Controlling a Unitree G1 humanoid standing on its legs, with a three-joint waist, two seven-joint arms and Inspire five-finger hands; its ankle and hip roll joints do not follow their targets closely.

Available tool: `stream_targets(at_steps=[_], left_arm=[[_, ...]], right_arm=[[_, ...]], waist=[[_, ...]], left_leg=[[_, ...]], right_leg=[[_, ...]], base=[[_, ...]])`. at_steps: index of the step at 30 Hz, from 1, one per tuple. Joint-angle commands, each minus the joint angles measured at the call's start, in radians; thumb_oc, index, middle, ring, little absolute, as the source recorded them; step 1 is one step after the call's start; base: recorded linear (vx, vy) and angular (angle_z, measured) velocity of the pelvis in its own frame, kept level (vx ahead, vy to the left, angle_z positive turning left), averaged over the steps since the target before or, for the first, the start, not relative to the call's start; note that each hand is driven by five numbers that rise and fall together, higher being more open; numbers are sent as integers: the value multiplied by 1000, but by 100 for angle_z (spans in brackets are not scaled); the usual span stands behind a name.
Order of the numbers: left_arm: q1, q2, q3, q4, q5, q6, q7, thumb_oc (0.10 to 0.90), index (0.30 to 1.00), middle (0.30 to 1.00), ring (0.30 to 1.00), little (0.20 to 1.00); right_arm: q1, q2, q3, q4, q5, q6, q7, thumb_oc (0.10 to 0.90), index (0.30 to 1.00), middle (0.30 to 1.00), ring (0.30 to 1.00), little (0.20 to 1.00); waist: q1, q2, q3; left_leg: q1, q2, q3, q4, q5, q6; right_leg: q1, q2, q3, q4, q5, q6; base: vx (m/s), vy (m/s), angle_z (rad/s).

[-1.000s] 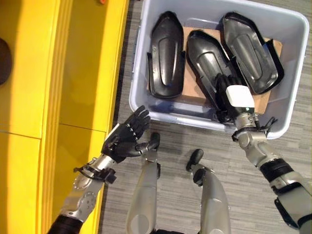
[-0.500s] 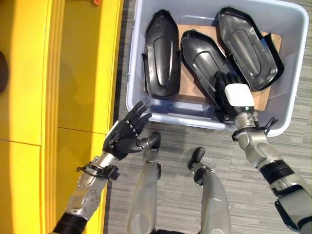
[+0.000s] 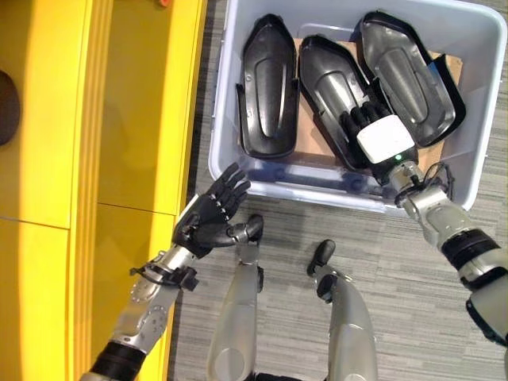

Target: Move parts from the plastic box to the shelf.

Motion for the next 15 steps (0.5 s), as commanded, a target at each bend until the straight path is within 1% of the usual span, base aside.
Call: stream_targets(at_steps=[1, 3, 6, 8, 12, 15], left_arm=[[2, -5, 1, -103, -35, -57, -65, 900, 1000, 1000, 1000, 1000], [6, 6, 7, -107, -35, -48, -71, 900, 1000, 1000, 1000, 1000], [15, 14, 11, -108, -38, -46, -83, 900, 1000, 1000, 1000, 1000], [24, 19, 15, -105, -41, -53, -84, 900, 1000, 1000, 1000, 1000], [25, 16, 12, -101, -36, -63, -81, 900, 1000, 1000, 1000, 1000], [13, -4, 0, -91, -27, -77, -75, 900, 1000, 1000, 1000, 1000]], right_arm=[[-30, -65, 79, 19, -111, -32, 63, 900, 1000, 1000, 1000, 1000], [-42, -80, 103, 20, -153, -69, 57, 900, 1000, 1000, 1000, 1000], [-53, -92, 112, 20, -135, -70, 48, 900, 1000, 1000, 1000, 1000], [-49, -103, 108, 18, -58, -37, 42, 900, 1000, 1000, 1000, 1000], [-26, -102, 85, 25, 23, -17, 10, 900, 1000, 1000, 1000, 1000], [21, -63, 24, 90, 203, 29, -92, 900, 1000, 1000, 1000, 1000]], waist=[[24, 35, -23], [30, 24, -23], [34, 16, -23], [34, 10, -23], [29, 7, -23], [22, 17, -23]], left_leg=[[1, -36, 23, -9, -79, 38], [-1, -31, 18, -10, -77, 37], [-5, -28, 15, -7, -75, 37], [-15, -24, 13, -3, -74, 35], [-29, -23, 12, 4, -75, 35], [-58, -24, 16, 10, -76, 38]], right_leg=[[47, 59, -10, -6, -54, 41], [49, 62, -17, -9, -50, 41], [48, 64, -21, -9, -47, 40], [40, 64, -23, -6, -44, 42], [28, 66, -23, -1, -43, 41], [-3, 63, -22, 6, -41, 41]], base=[[7, -62, 1], [8, -82, 2], [6, -49, 2], [1, -38, 0], [0, -2, 1], [0, 0, 0]])
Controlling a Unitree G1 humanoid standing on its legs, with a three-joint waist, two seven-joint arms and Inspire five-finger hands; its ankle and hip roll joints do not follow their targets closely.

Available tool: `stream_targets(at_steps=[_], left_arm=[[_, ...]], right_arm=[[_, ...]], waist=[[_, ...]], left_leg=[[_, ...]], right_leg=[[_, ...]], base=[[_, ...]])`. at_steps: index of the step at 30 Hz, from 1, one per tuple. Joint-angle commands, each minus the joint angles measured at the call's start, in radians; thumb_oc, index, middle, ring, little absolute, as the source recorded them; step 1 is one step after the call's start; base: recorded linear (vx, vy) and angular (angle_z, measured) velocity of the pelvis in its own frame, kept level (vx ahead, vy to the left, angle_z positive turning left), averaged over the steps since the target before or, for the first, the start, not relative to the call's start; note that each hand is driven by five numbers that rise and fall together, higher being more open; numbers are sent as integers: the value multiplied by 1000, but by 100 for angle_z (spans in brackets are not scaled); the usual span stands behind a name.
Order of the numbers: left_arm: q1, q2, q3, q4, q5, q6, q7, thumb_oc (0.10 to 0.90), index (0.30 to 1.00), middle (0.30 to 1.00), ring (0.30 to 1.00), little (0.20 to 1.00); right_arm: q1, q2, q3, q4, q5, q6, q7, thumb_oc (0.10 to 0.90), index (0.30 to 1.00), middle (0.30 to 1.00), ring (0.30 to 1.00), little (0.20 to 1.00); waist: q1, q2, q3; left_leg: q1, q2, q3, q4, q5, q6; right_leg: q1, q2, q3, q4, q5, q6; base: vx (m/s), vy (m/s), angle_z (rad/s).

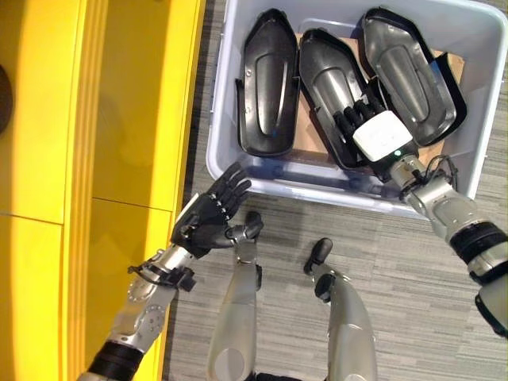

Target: Move parts from the plastic box to the shelf.

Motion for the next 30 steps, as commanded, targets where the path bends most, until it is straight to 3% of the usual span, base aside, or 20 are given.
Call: stream_targets(at_steps=[1, 6, 7, 11, 12, 13, 18, 22, 30], left_arm=[[12, -13, -11, -91, -28, -75, -36, 900, 1000, 1000, 1000, 1000], [-12, -43, -34, -79, -20, -97, -25, 900, 1000, 1000, 1000, 1000], [-28, -56, -50, -73, -25, -108, -18, 900, 1000, 1000, 1000, 1000], [-53, -75, -75, -67, -26, -115, -6, 900, 1000, 1000, 1000, 1000], [-63, -81, -86, -61, -18, -123, -2, 900, 1000, 1000, 1000, 1000], [-72, -88, -94, -54, -21, -125, -2, 900, 1000, 1000, 1000, 1000], [-84, -92, -110, -47, -22, -134, 5, 900, 1000, 1000, 1000, 1000], [-88, -86, -115, -38, -35, -145, -4, 900, 1000, 1000, 1000, 1000], [-32, -52, -71, -84, -20, -150, -29, 900, 1000, 1000, 1000, 1000]], right_arm=[[26, -26, -2, 102, 196, 77, -87, 900, 1000, 1000, 1000, 1000], [88, 45, -124, 190, 311, 64, -233, 900, 1000, 1000, 1000, 1000], [116, 78, -173, 212, 342, 57, -276, 900, 1000, 1000, 1000, 1000], [145, 123, -226, 253, 347, 69, -314, 900, 1000, 1000, 1000, 1000], [143, 138, -231, 275, 336, 63, -310, 618, 605, 605, 605, 605], [139, 150, -229, 292, 330, 74, -303, 400, 300, 300, 300, 300], [127, 159, -206, 324, 266, 86, -311, 400, 300, 300, 300, 300], [112, 147, -170, 342, 189, 27, -331, 400, 300, 300, 300, 300], [134, 77, -105, 173, 158, -86, -388, 400, 300, 300, 300, 300]], waist=[[16, 21, -23], [0, 49, -23], [-9, 65, -23], [-17, 92, -23], [-16, 100, -23], [-15, 108, -23], [-14, 122, -23], [-15, 129, -23], [-28, 94, -23]], left_leg=[[-37, -42, 39, 8, -77, 44], [-90, -48, 50, 27, -87, 47], [-120, -52, 53, 51, -96, 49], [-164, -60, 53, 90, -111, 52], [-177, -60, 54, 99, -113, 52], [-187, -59, 55, 107, -115, 53], [-212, -59, 55, 134, -119, 55], [-214, -56, 51, 143, -118, 55], [-102, -53, 45, 108, -122, 54]], right_leg=[[-1, 45, 3, 22, -43, 48], [-66, 39, 12, 43, -45, 45], [-100, 34, 19, 66, -51, 41], [-150, 24, 28, 103, -64, 35], [-165, 19, 30, 111, -66, 34], [-177, 15, 31, 118, -67, 33], [-205, 8, 35, 141, -72, 29], [-211, 9, 41, 147, -71, 26], [-96, 34, 47, 89, -63, 25]], base=[[0, 0, 0], [-46, 43, 1], [-51, 65, 2], [-37, 33, 3], [-52, 1, 2], [-46, -2, -4], [-10, -1, -2], [-9, -7, 0], [-18, -20, -6]])
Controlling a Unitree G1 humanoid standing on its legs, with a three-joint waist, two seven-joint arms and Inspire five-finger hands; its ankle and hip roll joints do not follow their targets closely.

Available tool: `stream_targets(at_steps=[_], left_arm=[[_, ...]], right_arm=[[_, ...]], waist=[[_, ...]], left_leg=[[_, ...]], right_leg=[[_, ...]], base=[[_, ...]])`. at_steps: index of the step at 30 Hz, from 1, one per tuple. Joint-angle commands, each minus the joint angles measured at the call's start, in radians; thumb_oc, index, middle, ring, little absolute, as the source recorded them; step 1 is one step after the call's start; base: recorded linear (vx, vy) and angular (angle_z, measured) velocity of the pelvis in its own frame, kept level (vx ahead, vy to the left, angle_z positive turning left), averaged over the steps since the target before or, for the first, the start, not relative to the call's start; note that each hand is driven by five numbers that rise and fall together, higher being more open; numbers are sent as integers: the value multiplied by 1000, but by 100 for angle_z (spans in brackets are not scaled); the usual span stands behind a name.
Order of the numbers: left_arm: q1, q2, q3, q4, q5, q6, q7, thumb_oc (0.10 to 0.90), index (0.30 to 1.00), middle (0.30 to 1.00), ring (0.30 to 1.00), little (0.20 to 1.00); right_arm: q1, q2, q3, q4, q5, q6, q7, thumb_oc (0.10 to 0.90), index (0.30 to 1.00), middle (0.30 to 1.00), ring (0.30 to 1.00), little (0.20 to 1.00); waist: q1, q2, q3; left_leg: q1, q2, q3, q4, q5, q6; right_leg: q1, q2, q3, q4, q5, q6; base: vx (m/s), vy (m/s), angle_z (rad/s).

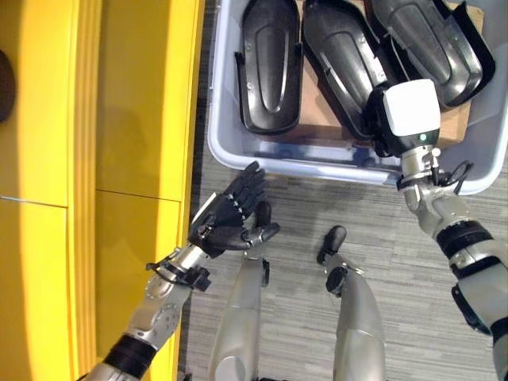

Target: Move parts from the plastic box to the shelf.

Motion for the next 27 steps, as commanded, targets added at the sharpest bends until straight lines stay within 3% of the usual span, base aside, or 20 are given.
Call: stream_targets(at_steps=[1, 6, 15, 19, 27], left_arm=[[11, -20, 58, -116, -14, -73, -26, 900, 1000, 1000, 1000, 1000], [36, -9, 109, -123, -35, -55, -51, 900, 1000, 1000, 1000, 1000], [92, -20, 167, -118, 1, -36, -53, 900, 1000, 1000, 1000, 1000], [126, -41, 198, -118, 12, -22, -78, 900, 1000, 1000, 1000, 1000], [208, -89, 224, -116, 9, 13, -167, 900, 1000, 1000, 1000, 1000]], right_arm=[[105, -58, 56, -14, -26, -103, -36, 400, 300, 300, 300, 300], [139, -91, -19, -314, -16, -151, 40, 400, 300, 300, 300, 300], [267, -84, -136, -515, 59, -138, 128, 400, 300, 300, 300, 300], [367, -30, -206, -557, 91, -127, 111, 400, 300, 300, 300, 300], [496, 41, -300, -608, 127, -153, 117, 400, 300, 300, 300, 300]], waist=[[-31, 40, 46], [-52, 2, 46], [-61, -25, 46], [-60, -35, -5], [-59, -45, -165]], left_leg=[[106, -24, 41, 39, -51, 61], [232, -4, 60, 7, -39, 62], [470, 17, 73, -42, -55, 51], [558, 21, 69, -84, -51, 44], [724, 25, 64, -185, -40, 37]], right_leg=[[139, 58, -2, 5, -46, 29], [265, 72, 7, -55, -29, 26], [519, 81, 18, -135, -44, 23], [627, 80, 17, -199, -40, 25], [829, 73, 14, -366, 3, 43]], base=[[-12, -7, -10], [-15, 19, -9], [76, 10, -5], [149, -4, 0], [187, 12, -2]])
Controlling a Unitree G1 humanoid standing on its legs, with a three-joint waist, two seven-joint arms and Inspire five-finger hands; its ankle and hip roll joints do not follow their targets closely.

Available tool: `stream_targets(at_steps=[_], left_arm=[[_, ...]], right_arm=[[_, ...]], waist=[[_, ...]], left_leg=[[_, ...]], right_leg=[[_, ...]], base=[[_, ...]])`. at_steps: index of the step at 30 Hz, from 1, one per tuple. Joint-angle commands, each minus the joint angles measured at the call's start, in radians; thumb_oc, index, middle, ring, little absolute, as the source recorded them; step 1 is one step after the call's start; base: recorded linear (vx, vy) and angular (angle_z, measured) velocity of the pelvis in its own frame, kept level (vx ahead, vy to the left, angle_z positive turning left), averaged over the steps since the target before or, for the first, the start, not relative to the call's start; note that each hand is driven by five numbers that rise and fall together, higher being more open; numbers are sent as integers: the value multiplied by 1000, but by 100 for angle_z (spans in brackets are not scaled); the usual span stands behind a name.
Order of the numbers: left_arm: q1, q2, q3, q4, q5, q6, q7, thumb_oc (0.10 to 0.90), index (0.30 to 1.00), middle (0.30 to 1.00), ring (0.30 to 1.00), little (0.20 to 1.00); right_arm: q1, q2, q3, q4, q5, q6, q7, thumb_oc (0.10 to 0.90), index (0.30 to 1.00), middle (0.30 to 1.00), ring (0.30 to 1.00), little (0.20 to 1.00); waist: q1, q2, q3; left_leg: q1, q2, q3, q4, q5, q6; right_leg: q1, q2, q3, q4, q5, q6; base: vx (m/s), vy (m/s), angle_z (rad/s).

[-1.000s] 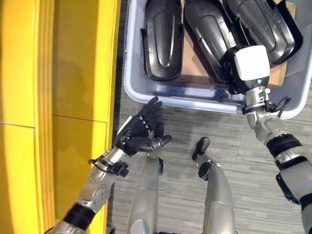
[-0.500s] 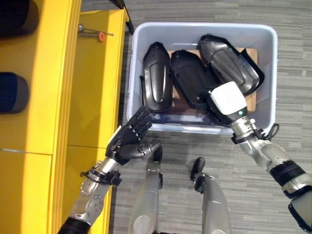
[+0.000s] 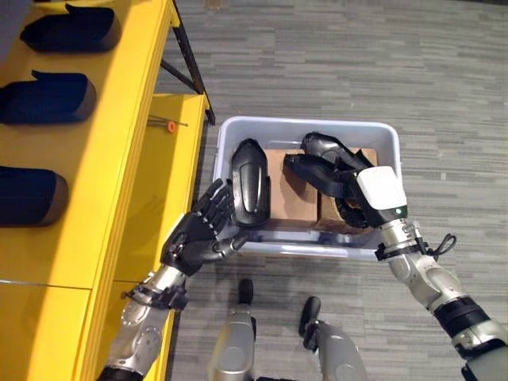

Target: Move parts from the plastic box to the shelf.

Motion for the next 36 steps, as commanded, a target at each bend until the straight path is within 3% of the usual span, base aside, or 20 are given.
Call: stream_targets(at_steps=[1, 6, 7, 11, 15, 17, 18, 19, 20, 21, 23, 24, 28, 30, 31, 36], left_arm=[[42, -36, 0, -101, -3, -47, -110, 900, 1000, 1000, 1000, 1000], [70, -59, 5, -80, -1, -16, -89, 900, 1000, 1000, 1000, 1000], [96, -79, 8, -56, 1, -14, -77, 900, 1000, 1000, 1000, 1000], [144, -98, 18, -60, 25, -17, -64, 900, 1000, 1000, 1000, 1000], [194, -104, 17, -29, 26, -81, -29, 900, 1000, 1000, 1000, 1000], [206, -111, 15, -19, -2, -103, -18, 900, 1000, 1000, 1000, 1000], [214, -123, 9, -7, 2, -96, -70, 900, 1000, 1000, 1000, 1000], [213, -122, 6, -4, 14, -95, -78, 900, 1000, 1000, 1000, 1000], [204, -122, -6, 8, 38, -92, -121, 900, 1000, 1000, 1000, 1000], [175, -105, -41, 9, 65, -90, -191, 900, 1000, 1000, 1000, 1000], [145, -71, -92, -18, 72, -86, -224, 900, 1000, 1000, 1000, 1000], [126, -51, -118, -28, 55, -78, -231, 900, 1000, 1000, 1000, 1000], [72, -25, -143, -48, 26, -69, -192, 900, 1000, 1000, 1000, 1000], [59, -18, -143, -59, 15, -64, -200, 900, 1000, 1000, 1000, 1000], [53, -1, -144, -65, 18, -68, -205, 900, 1000, 1000, 1000, 1000], [75, 37, -135, -119, 8, -55, -225, 900, 1000, 1000, 1000, 1000]], right_arm=[[-16, 2, -75, -134, 77, -36, -62, 400, 300, 300, 300, 300], [29, 33, -87, -177, 186, -59, -28, 400, 300, 300, 300, 300], [110, 79, -124, -259, 279, -103, -16, 400, 300, 300, 300, 300], [210, 144, -147, -345, 355, -134, 45, 400, 300, 300, 300, 300], [194, 173, -49, -355, 328, -161, 78, 400, 300, 300, 300, 300], [139, 184, -17, -344, 313, -145, 76, 400, 300, 300, 300, 300], [118, 194, -1, -367, 295, -97, 46, 400, 300, 300, 300, 300], [119, 194, -2, -372, 295, -90, 41, 400, 300, 300, 300, 300], [126, 192, -8, -388, 285, -75, 17, 400, 300, 300, 300, 300], [143, 173, -30, -416, 293, -72, -12, 400, 300, 300, 300, 300], [158, 145, -50, -426, 306, -127, -41, 400, 300, 300, 300, 300], [159, 132, -61, -429, 318, -161, -49, 400, 300, 300, 300, 300], [157, 111, -86, -443, 326, -206, -48, 400, 300, 300, 300, 300], [164, 104, -99, -450, 318, -218, -53, 400, 300, 300, 300, 300], [173, 100, -115, -452, 316, -222, -67, 400, 300, 300, 300, 300], [185, 101, -149, -499, 294, -171, -105, 400, 300, 300, 300, 300]], waist=[[-1, -18, -208], [-13, -17, -259], [-33, -17, -285], [-48, -10, -299], [-15, 12, -293], [13, 27, -286], [17, 39, -281], [14, 39, -281], [0, 37, -282], [-34, 27, -287], [-64, 11, -287], [-73, 4, -284], [-95, 2, -296], [-100, 13, -313], [-101, 26, -327], [-77, 33, -342]], left_leg=[[16, 1, 4, -9, -28, 5], [67, 7, 8, -32, -24, 4], [99, 10, 12, -37, -32, 3], [122, 5, 19, -24, -54, 8], [106, -4, -32, -2, -53, 7], [88, 15, -62, -46, 0, -11], [48, 74, 15, -71, 78, -36], [42, 83, 36, -71, 85, -38], [42, 104, 133, -58, 82, -38], [61, 128, 275, -20, 45, -47], [69, 131, 352, 77, -15, -32], [65, 132, 368, 162, -42, -27], [112, 130, 403, 277, -83, -19], [153, 111, 402, 227, -95, -15], [178, 85, 403, 133, -99, -7], [221, 41, 409, 0, -144, 19]], right_leg=[[74, 8, -7, -46, -51, 7], [120, 4, -6, -73, -39, 11], [148, 1, 1, -82, -39, 11], [168, -5, 1, -73, -51, 7], [181, -3, -18, -41, -83, -17], [182, -2, -37, -38, -89, -23], [190, -14, -96, -40, -96, -26], [191, -16, -108, -41, -96, -26], [195, -30, -156, -46, -95, -24], [197, -51, -218, -49, -99, -14], [178, -66, -249, -48, -83, -14], [168, -73, -249, -50, -75, -13], [145, -82, -262, -53, -60, -17], [130, -86, -270, -52, -49, -11], [120, -96, -279, -50, -33, 7], [122, -154, -321, -62, 25, 59]], base=[[96, 20, -6], [114, 32, -2], [69, 16, -1], [0, -13, -2], [-110, -126, 2], [-139, -72, 37], [-172, -39, 52], [-215, -42, 89], [-213, -47, 122], [-266, -36, 139], [-291, 23, 153], [-230, 47, 150], [-192, 141, 62], [-198, 335, 43], [-227, 434, 49], [-187, 309, 49]])
